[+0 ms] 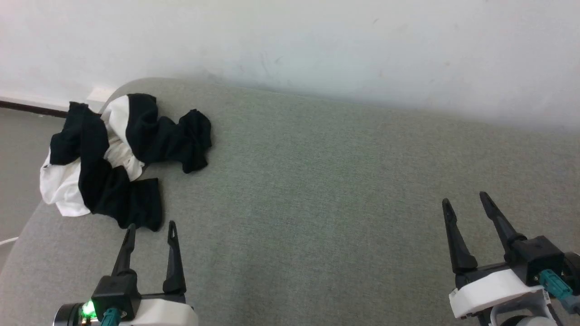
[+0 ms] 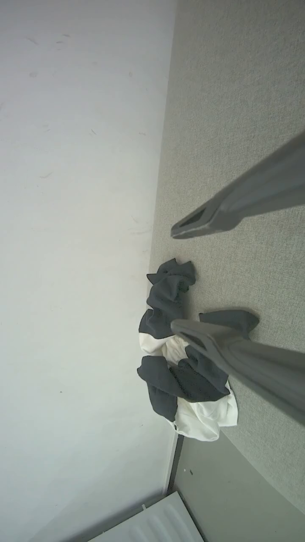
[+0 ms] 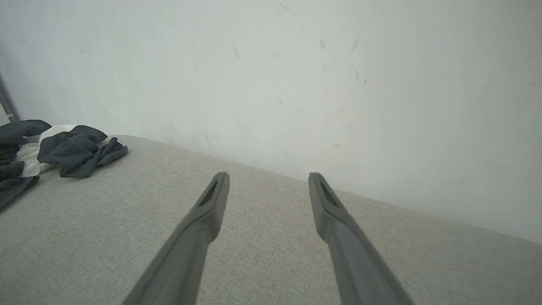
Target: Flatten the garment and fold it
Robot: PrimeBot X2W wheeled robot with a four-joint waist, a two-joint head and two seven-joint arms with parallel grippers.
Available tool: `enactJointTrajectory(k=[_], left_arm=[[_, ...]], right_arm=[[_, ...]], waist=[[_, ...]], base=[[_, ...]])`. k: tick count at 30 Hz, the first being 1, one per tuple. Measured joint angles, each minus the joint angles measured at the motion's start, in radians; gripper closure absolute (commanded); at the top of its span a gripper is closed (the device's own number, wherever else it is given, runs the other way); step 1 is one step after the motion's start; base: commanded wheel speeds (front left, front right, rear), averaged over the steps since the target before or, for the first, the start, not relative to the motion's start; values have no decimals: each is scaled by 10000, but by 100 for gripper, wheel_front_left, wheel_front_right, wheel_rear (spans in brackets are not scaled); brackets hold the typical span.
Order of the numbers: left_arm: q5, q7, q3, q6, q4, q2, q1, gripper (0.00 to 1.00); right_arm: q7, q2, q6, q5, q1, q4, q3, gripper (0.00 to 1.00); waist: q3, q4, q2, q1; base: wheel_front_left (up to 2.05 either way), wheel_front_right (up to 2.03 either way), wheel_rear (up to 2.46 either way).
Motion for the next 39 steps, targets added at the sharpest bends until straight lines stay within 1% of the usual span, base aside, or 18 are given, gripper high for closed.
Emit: enactJointTrajectory(k=[17, 26, 31, 39], left_arm=[[-79, -359, -48, 309, -94, 21, 462, 0], [-240, -556, -27, 351, -132, 161, 667, 0], [-251, -665, -52, 489, -192, 196, 721, 0], [-339, -834, -65, 581, -324, 301, 880, 0]], right_arm=[[-146, 4, 0, 0, 139, -100, 117, 0], [-282, 6, 0, 15, 267, -107, 134, 0], [-378, 6, 0, 21, 289, -115, 134, 0], [-518, 6, 0, 50, 318, -140, 184, 0]], waist=[[-43, 1248, 1, 0], [-142, 1902, 0, 0], [-196, 2209, 0, 0], [-202, 2554, 0, -1]], base=[[0, 0, 0], [0, 0, 0], [0, 0, 0], [0, 0, 0]])
